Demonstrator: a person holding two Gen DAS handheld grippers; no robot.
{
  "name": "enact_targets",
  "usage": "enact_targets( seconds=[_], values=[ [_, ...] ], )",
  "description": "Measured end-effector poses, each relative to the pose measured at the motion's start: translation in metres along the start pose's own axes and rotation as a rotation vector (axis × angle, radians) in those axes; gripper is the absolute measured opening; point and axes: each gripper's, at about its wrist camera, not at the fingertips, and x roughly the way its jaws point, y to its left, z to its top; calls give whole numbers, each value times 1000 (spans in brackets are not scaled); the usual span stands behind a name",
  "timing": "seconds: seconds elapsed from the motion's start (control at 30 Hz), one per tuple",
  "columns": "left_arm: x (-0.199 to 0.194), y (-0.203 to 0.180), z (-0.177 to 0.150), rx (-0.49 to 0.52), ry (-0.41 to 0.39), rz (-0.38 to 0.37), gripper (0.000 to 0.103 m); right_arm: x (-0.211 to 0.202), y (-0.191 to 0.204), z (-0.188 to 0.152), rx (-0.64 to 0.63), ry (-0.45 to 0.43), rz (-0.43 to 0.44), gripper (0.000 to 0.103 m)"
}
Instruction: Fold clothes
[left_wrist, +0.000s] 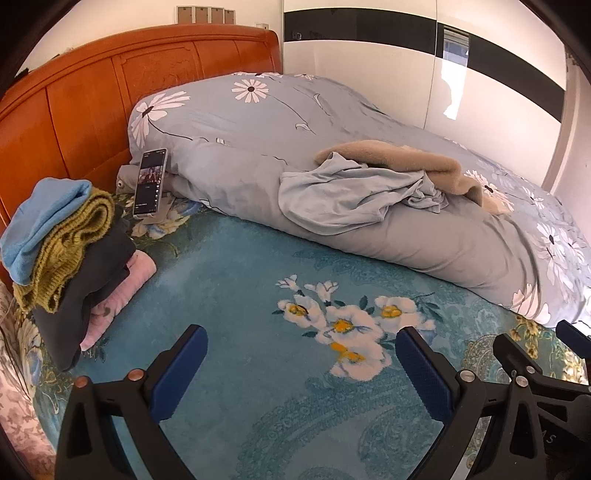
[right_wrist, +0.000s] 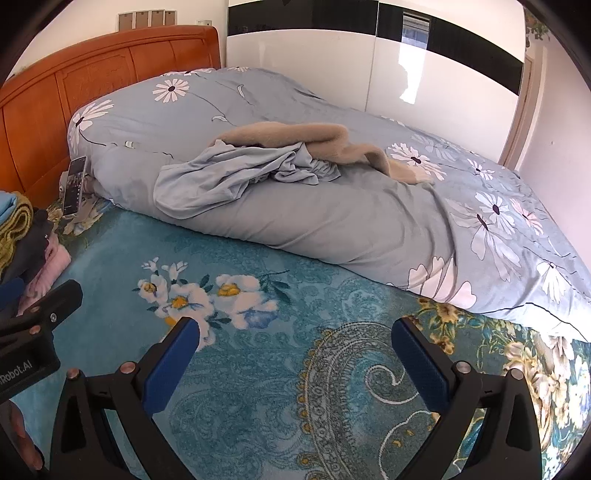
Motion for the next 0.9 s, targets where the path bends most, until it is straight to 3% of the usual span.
enact_targets(
  seconds=[0.33, 0.5, 0.63, 0.7, 0.87, 0.9],
  values=[
    [21, 23, 30, -17, -25, 6, 103, 52, -4, 70, 34, -28, -35, 103],
    [25, 36, 36, -12, -40, 30, 103, 102, 16, 131, 50, -27, 40, 103],
    [31, 50, 37, -44, -34, 37, 103, 152, 45, 171, 62, 44, 122, 102],
    [32, 56, 36, -68, -24, 31, 103, 179, 61, 179, 88, 104, 146, 97],
    [28, 72, 34, -91, -22, 36, 103, 250, 56, 168, 369, 341, 124, 50],
    [28, 75, 34, -103, -19, 33, 103, 256, 50, 163, 457, 358, 154, 47]
  ],
)
